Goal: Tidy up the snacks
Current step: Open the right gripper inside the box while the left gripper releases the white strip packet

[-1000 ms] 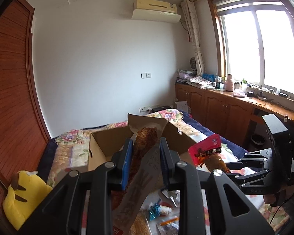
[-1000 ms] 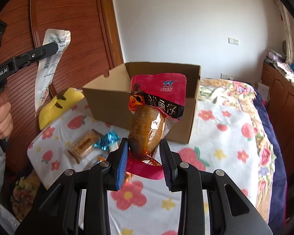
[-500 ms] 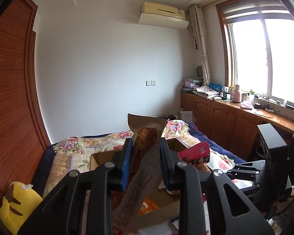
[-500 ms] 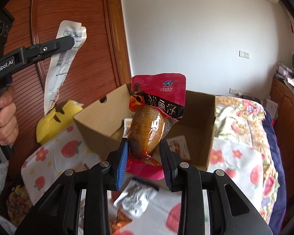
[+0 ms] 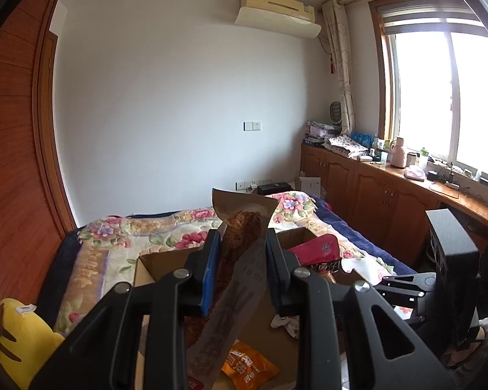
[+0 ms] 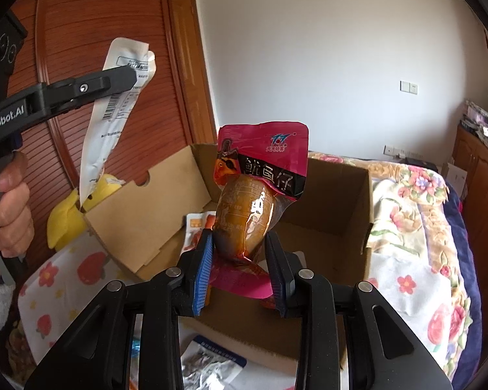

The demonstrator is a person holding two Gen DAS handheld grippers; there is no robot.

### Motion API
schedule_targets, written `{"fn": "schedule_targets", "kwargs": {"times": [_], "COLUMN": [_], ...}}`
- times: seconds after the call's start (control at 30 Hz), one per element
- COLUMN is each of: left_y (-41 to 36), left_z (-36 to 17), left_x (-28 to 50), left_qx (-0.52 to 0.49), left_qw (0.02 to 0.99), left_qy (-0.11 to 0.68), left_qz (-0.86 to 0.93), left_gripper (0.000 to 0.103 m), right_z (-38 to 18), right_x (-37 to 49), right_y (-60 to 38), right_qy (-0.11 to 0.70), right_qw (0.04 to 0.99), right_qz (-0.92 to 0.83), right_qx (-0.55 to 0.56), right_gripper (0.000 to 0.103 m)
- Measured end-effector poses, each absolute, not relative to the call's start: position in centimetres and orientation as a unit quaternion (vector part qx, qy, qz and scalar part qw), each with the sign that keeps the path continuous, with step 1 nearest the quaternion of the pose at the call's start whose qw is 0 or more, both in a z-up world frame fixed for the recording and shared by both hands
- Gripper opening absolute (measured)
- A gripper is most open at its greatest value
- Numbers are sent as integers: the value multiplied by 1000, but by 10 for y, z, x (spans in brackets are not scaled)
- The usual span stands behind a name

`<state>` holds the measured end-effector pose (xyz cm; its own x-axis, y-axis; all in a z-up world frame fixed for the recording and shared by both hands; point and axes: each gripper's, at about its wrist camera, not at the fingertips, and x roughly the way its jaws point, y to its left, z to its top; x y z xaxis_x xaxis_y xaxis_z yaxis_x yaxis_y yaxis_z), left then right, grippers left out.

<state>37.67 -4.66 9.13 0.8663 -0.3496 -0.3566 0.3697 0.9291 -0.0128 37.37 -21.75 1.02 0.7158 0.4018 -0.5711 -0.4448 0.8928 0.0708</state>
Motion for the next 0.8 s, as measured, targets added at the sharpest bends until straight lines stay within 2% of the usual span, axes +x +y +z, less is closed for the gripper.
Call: {"fn": "schedule_targets", "kwargs": {"times": [0.27,0.33,0.47,0.5,0.57,0.8], "left_y": [-57,-58,-61,-61,-59,-47], "left_z": [72,69,62,62,61,52], "left_x": [388,389,387,386,381,355], "left_qx": [30,35,47,47,45,51], "left_qw": [962,961,960,960,959,955], "left_qy": [203,208,217,217,219,237], "left_qz": [-182,-178,-171,-169,-173,-173], "left_gripper": [26,29,29,32,35,38], "right_z": [-8,-9,-12,-10,-7,3], "right_x": [384,384,387,387,386,370], "right_y": [-213,-214,-214,-217,-217,-218], "right_qy": [319,322,329,327,322,321], "right_qw": [920,919,918,920,923,923], "right_qz": [225,222,217,215,210,211], "right_qx": [-38,-39,-36,-36,-37,-34], "right_gripper": [32,32,35,36,46,47]}}
